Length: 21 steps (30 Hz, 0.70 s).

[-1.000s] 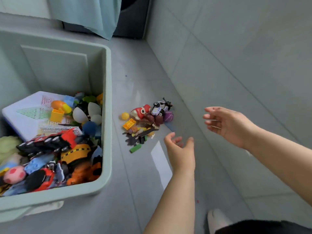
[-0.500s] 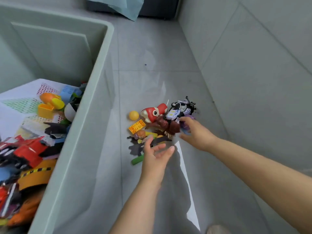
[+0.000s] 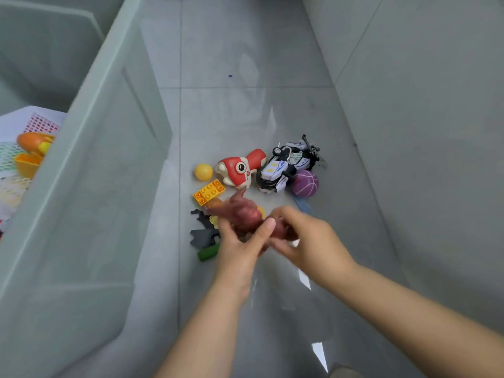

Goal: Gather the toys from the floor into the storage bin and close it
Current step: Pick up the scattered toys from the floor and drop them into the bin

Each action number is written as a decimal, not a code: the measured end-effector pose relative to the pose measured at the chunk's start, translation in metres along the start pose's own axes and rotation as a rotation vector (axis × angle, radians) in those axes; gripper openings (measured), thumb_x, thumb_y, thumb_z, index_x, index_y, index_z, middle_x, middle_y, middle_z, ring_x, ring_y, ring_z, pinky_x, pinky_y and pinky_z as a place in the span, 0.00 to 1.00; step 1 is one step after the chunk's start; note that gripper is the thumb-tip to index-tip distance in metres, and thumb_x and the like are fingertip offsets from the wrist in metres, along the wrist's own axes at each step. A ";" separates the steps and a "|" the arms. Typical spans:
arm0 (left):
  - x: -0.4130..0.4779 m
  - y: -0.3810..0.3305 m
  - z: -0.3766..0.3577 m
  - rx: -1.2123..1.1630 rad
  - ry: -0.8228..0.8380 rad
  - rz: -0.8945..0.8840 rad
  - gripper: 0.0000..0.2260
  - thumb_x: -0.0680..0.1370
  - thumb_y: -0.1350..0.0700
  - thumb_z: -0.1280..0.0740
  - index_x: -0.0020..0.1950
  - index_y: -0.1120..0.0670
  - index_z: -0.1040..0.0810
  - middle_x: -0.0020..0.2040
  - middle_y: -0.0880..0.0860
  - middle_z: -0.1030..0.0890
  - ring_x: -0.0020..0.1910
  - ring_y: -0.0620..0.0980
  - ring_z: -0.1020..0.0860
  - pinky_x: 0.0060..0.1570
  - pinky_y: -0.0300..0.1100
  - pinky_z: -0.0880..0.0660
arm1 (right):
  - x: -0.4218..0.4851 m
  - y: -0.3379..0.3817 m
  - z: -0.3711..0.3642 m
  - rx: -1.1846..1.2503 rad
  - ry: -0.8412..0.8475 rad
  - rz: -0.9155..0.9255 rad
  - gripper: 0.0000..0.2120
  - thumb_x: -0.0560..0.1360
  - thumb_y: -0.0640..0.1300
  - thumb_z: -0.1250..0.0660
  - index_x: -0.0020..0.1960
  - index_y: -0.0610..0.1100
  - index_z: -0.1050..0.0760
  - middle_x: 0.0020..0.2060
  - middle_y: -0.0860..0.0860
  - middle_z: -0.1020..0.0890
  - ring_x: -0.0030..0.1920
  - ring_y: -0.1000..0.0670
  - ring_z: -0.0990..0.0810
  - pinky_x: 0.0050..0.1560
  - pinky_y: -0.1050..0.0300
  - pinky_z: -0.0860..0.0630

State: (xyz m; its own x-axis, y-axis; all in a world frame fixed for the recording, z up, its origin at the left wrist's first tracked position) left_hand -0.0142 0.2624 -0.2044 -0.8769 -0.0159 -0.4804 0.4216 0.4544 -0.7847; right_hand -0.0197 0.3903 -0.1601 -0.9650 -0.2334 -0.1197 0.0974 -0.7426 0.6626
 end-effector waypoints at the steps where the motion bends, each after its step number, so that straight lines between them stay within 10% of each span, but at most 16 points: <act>1: -0.002 0.001 0.002 -0.015 -0.055 -0.035 0.29 0.67 0.58 0.24 0.64 0.46 0.32 0.56 0.49 0.20 0.51 0.46 0.19 0.51 0.50 0.22 | -0.007 0.003 -0.004 0.015 0.092 0.037 0.14 0.70 0.47 0.29 0.54 0.50 0.27 0.43 0.53 0.19 0.41 0.56 0.22 0.46 0.56 0.24; 9: -0.020 -0.005 0.064 0.226 -0.329 -0.040 0.20 0.73 0.71 0.34 0.56 0.50 0.33 0.41 0.53 0.25 0.26 0.39 0.24 0.23 0.40 0.24 | 0.022 -0.029 -0.034 -0.209 0.234 -0.113 0.43 0.67 0.55 0.27 0.74 0.51 0.47 0.71 0.49 0.41 0.69 0.46 0.38 0.66 0.50 0.33; 13: -0.030 -0.002 0.078 0.289 -0.304 0.021 0.23 0.72 0.67 0.31 0.53 0.41 0.32 0.46 0.52 0.22 0.38 0.46 0.21 0.37 0.46 0.21 | 0.061 -0.028 -0.064 -0.416 0.330 -0.082 0.51 0.65 0.57 0.26 0.75 0.56 0.57 0.75 0.48 0.57 0.74 0.39 0.53 0.68 0.41 0.37; 21: -0.043 0.002 0.079 0.344 -0.302 0.043 0.35 0.62 0.56 0.25 0.64 0.40 0.36 0.55 0.57 0.22 0.49 0.60 0.20 0.50 0.64 0.23 | 0.087 -0.014 -0.088 -0.543 0.333 0.059 0.45 0.65 0.60 0.28 0.74 0.58 0.50 0.68 0.45 0.42 0.66 0.37 0.43 0.61 0.45 0.31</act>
State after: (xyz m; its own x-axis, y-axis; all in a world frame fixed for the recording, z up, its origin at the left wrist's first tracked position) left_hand 0.0430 0.1933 -0.2163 -0.7720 -0.2856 -0.5679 0.5530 0.1389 -0.8215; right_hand -0.0831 0.3249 -0.2445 -0.8353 -0.4014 -0.3758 0.3421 -0.9144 0.2163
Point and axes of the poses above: each hand's wrist, its own x-axis towards the middle knuckle, its own z-axis out of the back of the hand, y = z × x, the point moved 1 cm from there along x, towards the middle knuckle
